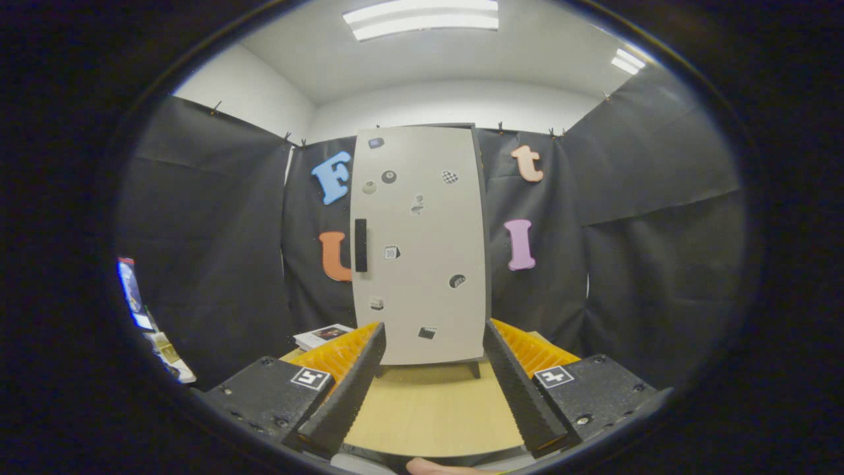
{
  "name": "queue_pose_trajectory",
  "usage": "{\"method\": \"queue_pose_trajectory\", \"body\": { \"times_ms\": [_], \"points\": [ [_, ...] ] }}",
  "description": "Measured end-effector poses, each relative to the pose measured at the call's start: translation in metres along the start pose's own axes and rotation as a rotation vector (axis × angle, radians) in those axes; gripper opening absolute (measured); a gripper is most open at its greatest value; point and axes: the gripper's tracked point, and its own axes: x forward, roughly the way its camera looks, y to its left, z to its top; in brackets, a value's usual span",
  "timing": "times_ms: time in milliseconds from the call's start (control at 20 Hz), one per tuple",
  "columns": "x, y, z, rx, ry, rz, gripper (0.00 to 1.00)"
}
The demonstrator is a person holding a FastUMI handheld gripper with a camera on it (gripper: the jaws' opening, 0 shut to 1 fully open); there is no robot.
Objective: Open the shoe cabinet door, grab the shoes and put them into the shoe cabinet, then close the shoe cabinet door.
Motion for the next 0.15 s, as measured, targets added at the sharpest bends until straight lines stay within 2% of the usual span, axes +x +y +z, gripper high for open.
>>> {"method": "queue_pose_trajectory", "body": {
  "times_ms": [150],
  "points": [
    [-0.0009,0.0006,0.0013,-0.010,-0.007,0.009,0.97]
  ]
}}
